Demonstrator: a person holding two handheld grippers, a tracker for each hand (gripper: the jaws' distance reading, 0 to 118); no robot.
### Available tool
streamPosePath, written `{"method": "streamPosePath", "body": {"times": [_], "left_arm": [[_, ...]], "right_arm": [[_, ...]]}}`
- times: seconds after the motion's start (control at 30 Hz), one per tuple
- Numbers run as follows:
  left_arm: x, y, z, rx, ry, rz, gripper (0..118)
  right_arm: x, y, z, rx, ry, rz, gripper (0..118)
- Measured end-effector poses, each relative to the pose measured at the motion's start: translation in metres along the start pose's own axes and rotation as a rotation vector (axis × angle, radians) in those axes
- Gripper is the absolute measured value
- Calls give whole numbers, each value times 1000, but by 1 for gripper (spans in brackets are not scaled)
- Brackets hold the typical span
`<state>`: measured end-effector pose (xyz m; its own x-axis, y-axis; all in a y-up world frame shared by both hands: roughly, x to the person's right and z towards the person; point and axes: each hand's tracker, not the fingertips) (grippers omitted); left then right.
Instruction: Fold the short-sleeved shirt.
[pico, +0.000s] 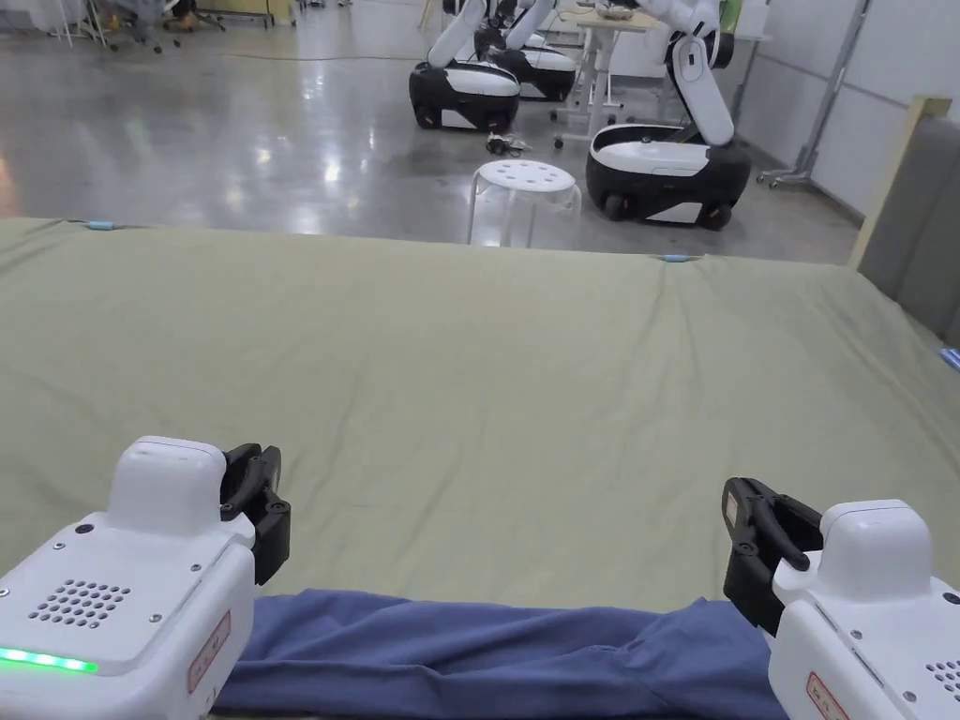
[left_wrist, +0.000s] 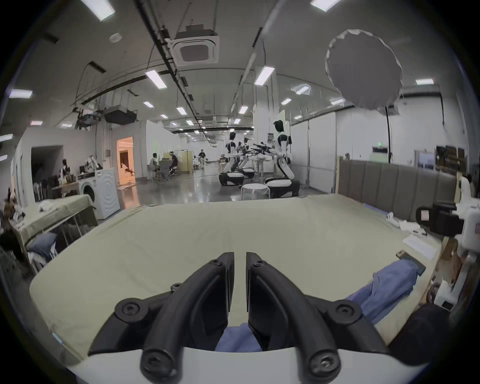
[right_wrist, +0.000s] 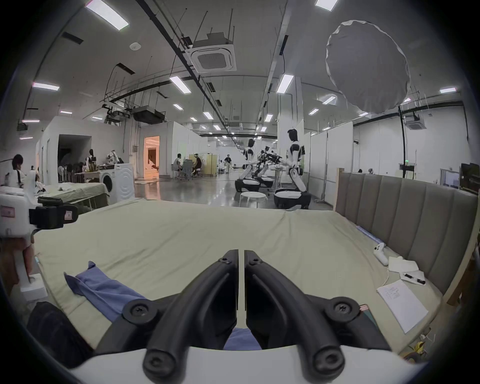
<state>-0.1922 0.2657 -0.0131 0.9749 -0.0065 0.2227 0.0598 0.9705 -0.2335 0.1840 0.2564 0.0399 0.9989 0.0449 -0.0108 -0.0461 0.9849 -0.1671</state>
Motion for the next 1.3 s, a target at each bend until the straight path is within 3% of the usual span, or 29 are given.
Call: {"method": "streamPosePath", "body": {"times": [0.13, 0.3, 0.33, 0.37, 0.4, 0.43, 0.47, 0.7, 0.83, 0.97, 1.2, 1.3], "left_arm": [[-32, 3, 11, -37, 54, 9, 11], [-101, -13, 9, -243, 139, -53, 11], [-112, -18, 7, -295, 124, -38, 20], [-126, -25, 6, -348, 97, -14, 39], [-140, -31, 3, -403, 53, 38, 65], [-152, -37, 3, -426, 16, 105, 98], [-168, -41, 4, -435, -28, 189, 101], [-249, -111, -36, -681, -377, 728, 101], [-256, -162, -74, -776, -467, 892, 101], [-259, -165, -94, -697, -624, 1103, 101], [-205, -176, -144, -759, -917, 1133, 100], [-189, -170, -150, -765, -878, 1072, 100]], "right_arm": [[-6, 1, 1, -13, 6, 15, 6], [-18, -3, -3, -48, 31, 40, 6], [-22, -5, -4, -55, 34, 41, 6], [-27, -7, -7, -68, 42, 43, 6], [-33, -9, -10, -83, 48, 47, 6], [-37, -11, -12, -91, 52, 47, 6], [-43, -13, -15, -101, 60, 46, 6], [-79, -28, -42, -173, 105, 48, 6], [-94, -29, -52, -193, 121, 60, 6], [-102, -26, -58, -203, 129, 70, 6], [-110, -24, -71, -225, 139, 53, 6], [-112, -24, -70, -224, 138, 45, 6]]}}
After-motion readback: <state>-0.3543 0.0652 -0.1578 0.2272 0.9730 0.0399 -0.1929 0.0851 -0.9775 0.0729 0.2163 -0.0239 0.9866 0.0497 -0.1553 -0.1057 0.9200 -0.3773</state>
